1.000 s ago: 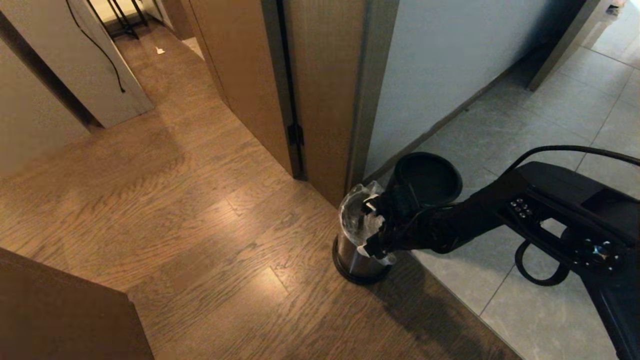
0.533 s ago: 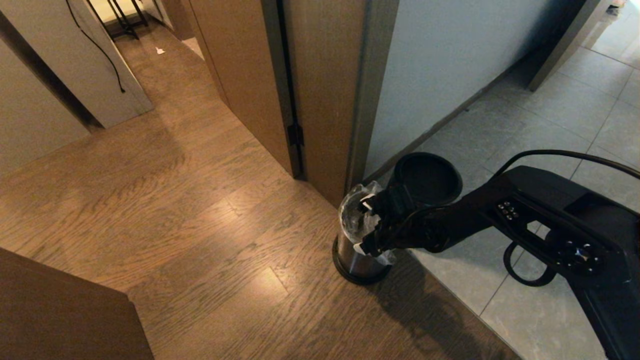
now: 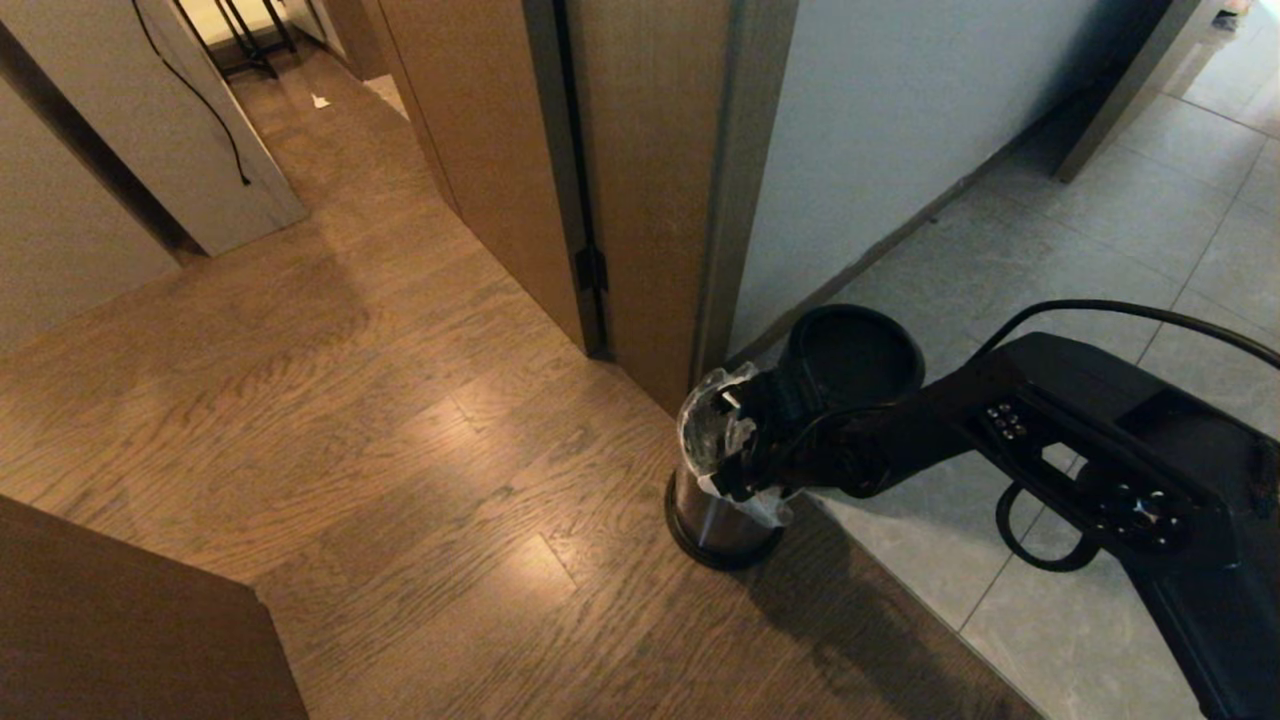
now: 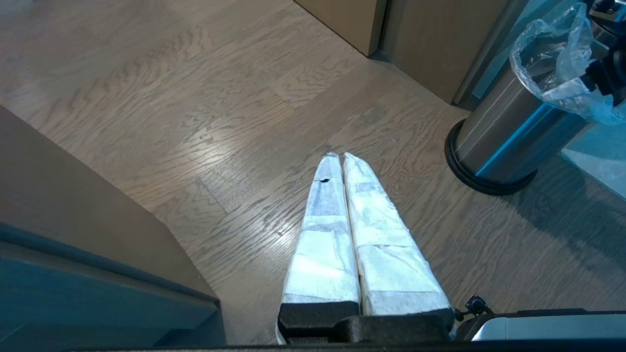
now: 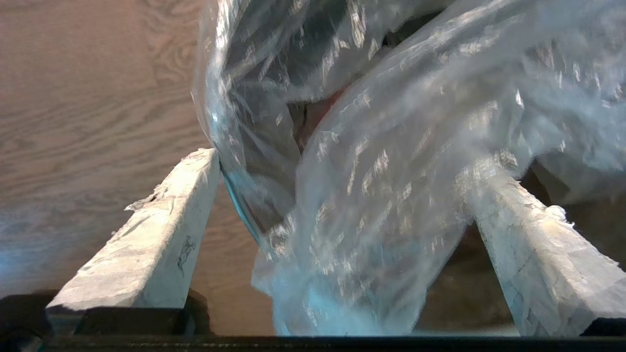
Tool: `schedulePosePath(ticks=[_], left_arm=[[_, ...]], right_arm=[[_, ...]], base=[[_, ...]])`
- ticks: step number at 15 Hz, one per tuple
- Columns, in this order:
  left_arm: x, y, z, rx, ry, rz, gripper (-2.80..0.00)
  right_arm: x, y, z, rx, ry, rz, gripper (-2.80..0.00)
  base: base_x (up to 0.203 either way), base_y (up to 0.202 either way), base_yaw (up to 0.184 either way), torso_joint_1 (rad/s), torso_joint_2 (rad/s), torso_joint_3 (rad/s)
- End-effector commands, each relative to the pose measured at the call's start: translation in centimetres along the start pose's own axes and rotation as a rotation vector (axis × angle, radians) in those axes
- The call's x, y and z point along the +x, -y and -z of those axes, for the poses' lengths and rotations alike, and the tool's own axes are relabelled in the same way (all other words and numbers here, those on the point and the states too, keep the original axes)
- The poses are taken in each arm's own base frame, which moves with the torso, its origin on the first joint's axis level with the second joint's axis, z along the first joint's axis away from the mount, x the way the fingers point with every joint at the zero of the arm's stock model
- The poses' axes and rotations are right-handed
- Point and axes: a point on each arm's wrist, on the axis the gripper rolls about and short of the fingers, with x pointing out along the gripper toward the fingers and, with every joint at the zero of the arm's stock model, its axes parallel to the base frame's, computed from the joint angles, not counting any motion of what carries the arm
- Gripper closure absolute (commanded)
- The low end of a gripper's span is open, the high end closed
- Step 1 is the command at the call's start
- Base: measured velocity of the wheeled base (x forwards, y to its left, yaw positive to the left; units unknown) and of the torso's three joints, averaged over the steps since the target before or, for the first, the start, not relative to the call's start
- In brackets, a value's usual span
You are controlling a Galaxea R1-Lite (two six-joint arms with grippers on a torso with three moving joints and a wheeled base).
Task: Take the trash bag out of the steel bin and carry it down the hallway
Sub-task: Pick up the trash bag
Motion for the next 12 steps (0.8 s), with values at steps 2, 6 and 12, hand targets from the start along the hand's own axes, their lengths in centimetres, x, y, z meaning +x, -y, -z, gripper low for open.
schedulePosePath(ticks=[2, 6, 12], left_arm=[[0.0, 0.0, 0.0, 0.0, 0.0, 0.0, 0.0], [0.0, 0.0, 0.0, 0.0, 0.0, 0.0, 0.0], [0.0, 0.0, 0.0, 0.0, 0.0, 0.0, 0.0]], right_arm=[[0.9, 0.0, -0.2, 0.004, 0.02, 0.005, -2.8], [1.3, 0.7, -0.5, 0.011, 0.04, 0.018, -2.8], [1.9, 2.3, -0.1, 0.03, 0.062, 0.049, -2.8]], base=[[0.0, 0.0, 0.0, 0.0, 0.0, 0.0], [0.0, 0.0, 0.0, 0.0, 0.0, 0.0], [0.0, 0.0, 0.0, 0.0, 0.0, 0.0]])
